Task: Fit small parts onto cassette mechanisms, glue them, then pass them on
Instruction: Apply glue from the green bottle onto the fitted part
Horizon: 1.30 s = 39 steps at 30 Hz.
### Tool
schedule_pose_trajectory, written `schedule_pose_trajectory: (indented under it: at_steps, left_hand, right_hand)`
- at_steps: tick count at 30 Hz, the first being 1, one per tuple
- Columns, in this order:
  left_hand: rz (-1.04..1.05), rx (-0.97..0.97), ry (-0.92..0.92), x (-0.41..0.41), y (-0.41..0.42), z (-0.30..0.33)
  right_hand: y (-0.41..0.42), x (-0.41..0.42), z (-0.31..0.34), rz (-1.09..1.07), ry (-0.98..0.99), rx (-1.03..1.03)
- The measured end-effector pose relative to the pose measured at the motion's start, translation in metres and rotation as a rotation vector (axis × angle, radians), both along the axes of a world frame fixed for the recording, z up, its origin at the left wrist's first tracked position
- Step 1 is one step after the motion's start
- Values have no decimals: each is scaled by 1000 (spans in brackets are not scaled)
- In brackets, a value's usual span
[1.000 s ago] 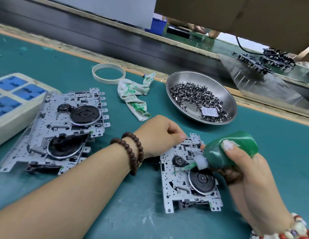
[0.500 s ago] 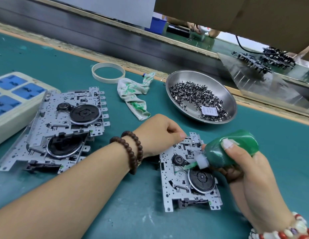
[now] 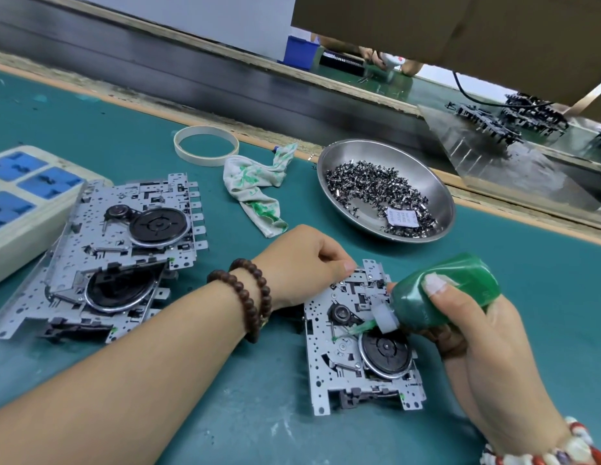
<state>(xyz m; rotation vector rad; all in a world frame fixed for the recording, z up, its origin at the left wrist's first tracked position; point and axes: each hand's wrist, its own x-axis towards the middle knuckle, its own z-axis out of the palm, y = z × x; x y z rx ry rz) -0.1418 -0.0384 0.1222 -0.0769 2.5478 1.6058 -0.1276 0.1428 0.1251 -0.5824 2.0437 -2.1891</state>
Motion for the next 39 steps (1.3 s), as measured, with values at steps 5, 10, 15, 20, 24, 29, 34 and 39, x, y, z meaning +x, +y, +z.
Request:
schedule_pose_trajectory:
  at_steps: [5, 10, 15, 20, 24, 29, 34, 39]
  left_hand:
    - [2, 27, -6, 0, 0, 0]
    - [5, 31, -1, 0, 1, -1]
    - [5, 28, 5, -1, 0, -1]
    - [12, 7, 17, -1, 0, -1]
    - [15, 13, 10, 0, 0, -1]
    - [10, 13, 14, -1, 0, -2]
    - [8, 53, 35, -3, -1, -5]
    - [4, 74, 50, -2, -1, -6]
  right_hand:
    - [1, 1, 1, -26, -16, -5]
    - [4, 0, -1, -102, -27, 63]
    - [4, 0, 0, -109, -38, 79]
    - [0, 2, 3, -44, -49, 24]
    - [-2, 3, 4, -42, -50, 22]
    - [4, 0, 7, -109, -156, -63]
    - [8, -4, 11, -133, -318, -193]
    - [7, -7, 13, -137, -502, -145]
